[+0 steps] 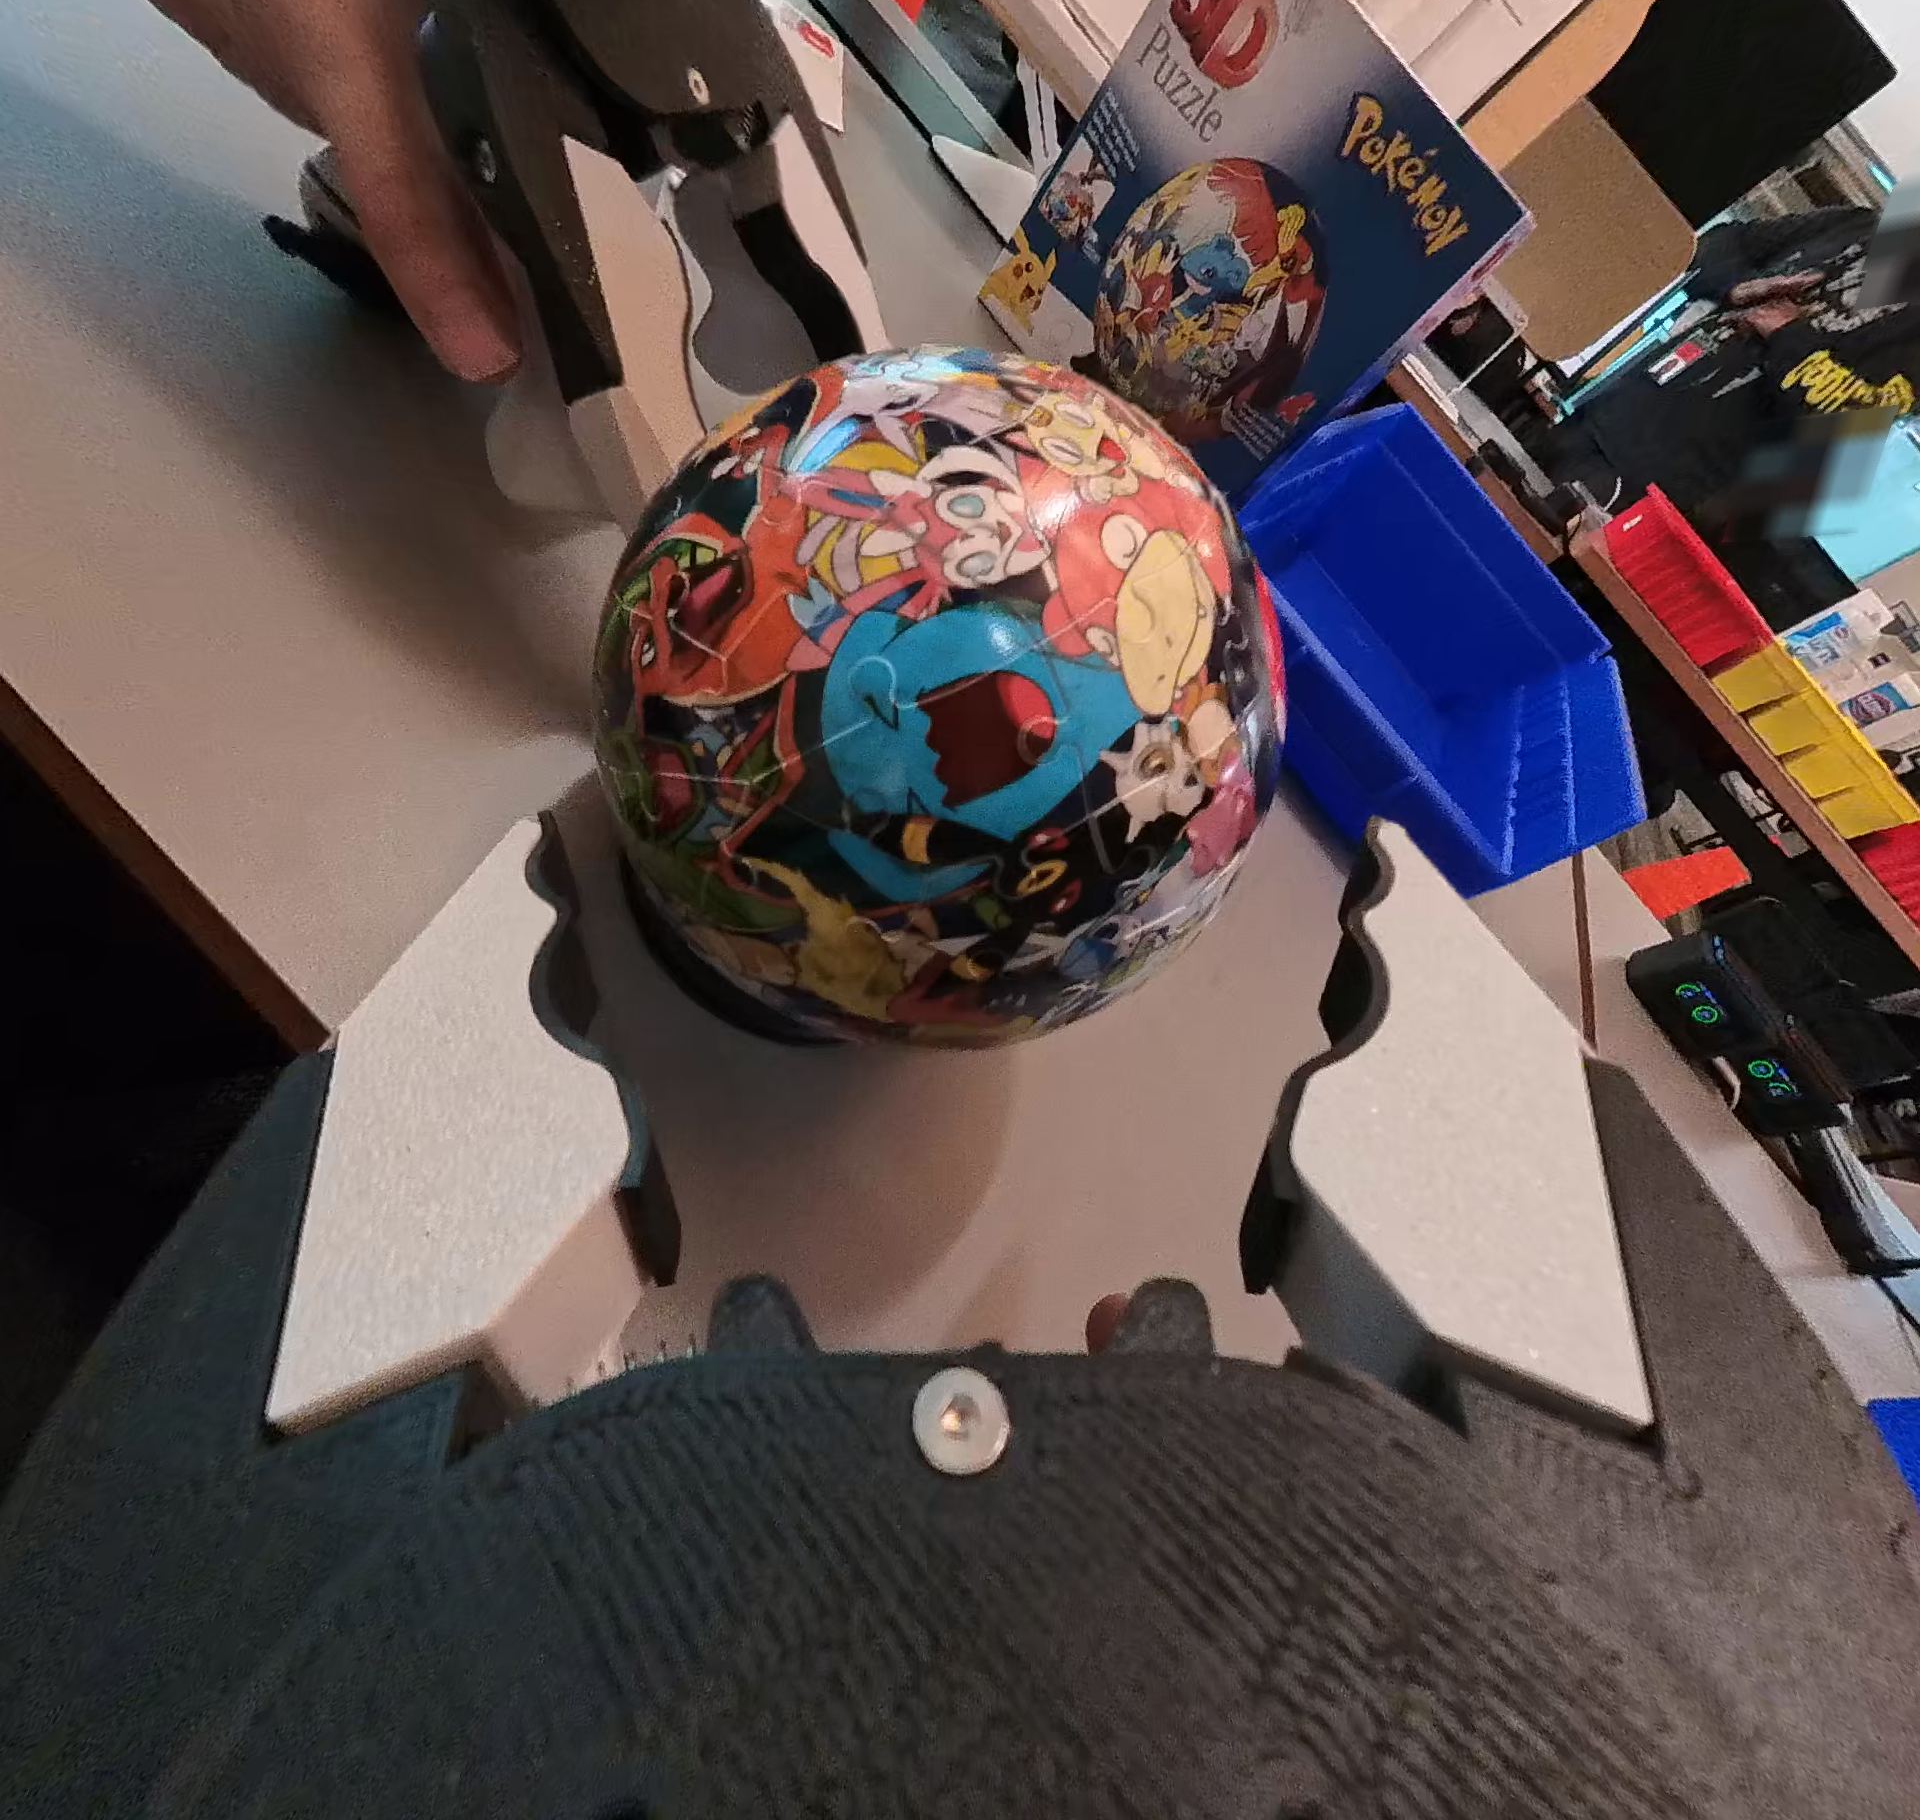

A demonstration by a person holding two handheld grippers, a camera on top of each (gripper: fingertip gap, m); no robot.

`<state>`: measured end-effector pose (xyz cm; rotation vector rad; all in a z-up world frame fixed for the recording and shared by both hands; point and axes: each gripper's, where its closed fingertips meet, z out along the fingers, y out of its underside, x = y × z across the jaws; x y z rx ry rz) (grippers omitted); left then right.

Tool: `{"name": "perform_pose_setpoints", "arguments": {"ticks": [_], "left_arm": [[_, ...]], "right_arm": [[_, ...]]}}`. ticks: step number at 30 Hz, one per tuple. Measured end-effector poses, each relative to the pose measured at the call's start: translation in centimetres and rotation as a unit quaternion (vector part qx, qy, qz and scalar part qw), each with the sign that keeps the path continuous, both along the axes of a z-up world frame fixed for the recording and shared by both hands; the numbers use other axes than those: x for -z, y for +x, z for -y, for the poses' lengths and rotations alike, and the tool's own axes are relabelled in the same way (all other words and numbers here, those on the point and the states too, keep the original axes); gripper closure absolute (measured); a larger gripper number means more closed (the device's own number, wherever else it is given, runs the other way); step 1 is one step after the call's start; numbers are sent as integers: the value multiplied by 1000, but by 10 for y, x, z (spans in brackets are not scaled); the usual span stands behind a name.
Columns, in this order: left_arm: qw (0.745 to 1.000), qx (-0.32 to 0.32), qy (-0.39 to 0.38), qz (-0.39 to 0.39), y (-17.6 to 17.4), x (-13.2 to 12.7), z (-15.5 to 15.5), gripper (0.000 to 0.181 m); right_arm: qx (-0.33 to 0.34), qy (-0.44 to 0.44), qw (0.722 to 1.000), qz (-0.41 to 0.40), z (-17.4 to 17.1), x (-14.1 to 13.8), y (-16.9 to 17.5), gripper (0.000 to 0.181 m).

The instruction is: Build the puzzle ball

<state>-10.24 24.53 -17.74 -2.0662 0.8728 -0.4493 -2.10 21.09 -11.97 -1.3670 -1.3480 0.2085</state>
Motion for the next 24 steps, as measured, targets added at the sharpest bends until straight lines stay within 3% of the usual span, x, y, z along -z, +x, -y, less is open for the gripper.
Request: {"name": "perform_pose_setpoints", "arguments": {"ticks": [5, 9, 13, 17, 20, 24], "left_arm": [[999, -3, -34, -17, 5, 11, 4, 68], [995, -18, -87, 34, 9, 11, 16, 64], [994, -58, -85, 26, -6, 10, 9, 71], [996, 28, -69, 39, 14, 6, 21, 69], [998, 22, -30, 48, 16, -4, 12, 71], [998, 30, -42, 46, 18, -1, 11, 69]], "right_arm": [[3, -2, 1000, -30, -1, -9, 1, 44], [-3, 1, 999, -42, -2, -16, -2, 44], [-31, 54, 998, 24, 10, -29, -17, 47], [-74, 68, 987, 126, 17, -26, -31, 43], [-84, 64, 977, 185, 6, -17, -28, 46], [-122, 54, 971, 200, 9, -15, -34, 52]]}}
